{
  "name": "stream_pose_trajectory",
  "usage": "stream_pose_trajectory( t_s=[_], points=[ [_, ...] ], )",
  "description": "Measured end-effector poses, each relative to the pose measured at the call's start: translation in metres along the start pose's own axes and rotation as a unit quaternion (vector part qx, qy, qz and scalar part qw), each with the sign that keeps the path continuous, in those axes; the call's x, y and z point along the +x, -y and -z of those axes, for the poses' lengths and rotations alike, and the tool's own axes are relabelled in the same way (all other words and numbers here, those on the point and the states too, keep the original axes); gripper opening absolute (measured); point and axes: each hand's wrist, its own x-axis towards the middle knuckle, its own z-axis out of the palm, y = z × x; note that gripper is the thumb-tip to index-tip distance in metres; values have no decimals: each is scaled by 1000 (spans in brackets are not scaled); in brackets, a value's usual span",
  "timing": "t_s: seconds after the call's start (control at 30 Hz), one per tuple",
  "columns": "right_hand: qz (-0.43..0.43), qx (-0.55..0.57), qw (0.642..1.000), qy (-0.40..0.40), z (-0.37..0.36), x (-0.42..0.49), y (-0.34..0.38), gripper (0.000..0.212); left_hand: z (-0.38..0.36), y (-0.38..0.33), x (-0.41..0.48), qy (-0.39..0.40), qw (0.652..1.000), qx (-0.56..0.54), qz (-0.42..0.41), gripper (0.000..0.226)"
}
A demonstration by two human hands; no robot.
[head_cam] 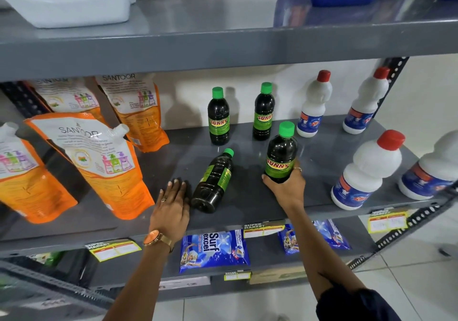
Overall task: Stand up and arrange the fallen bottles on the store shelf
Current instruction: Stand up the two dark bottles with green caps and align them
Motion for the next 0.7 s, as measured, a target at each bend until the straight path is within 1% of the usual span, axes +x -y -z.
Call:
stream_pose_trajectory(
  t_s=[0.13,0.27,0.4,0.57,0.7],
  points=[
    [7,-31,999,-35,-2,-1,-1,98,2,-1,0,0,1000,4,6,59],
    [10,-54,998,-31,4,-4,-2,86,2,-1,0,7,1000,1,7,59],
    [12,-18,999,-35,22,-22,-10,79,2,-1,0,2,1000,-2,6,58],
    [12,34,998,-50,36,-59,-22,76,2,-1,-1,5,1000,-2,4,58],
    [19,34,998,-50,40,-74,-31,76,0,-2,1,-1,1000,-9,2,49]
  ],
)
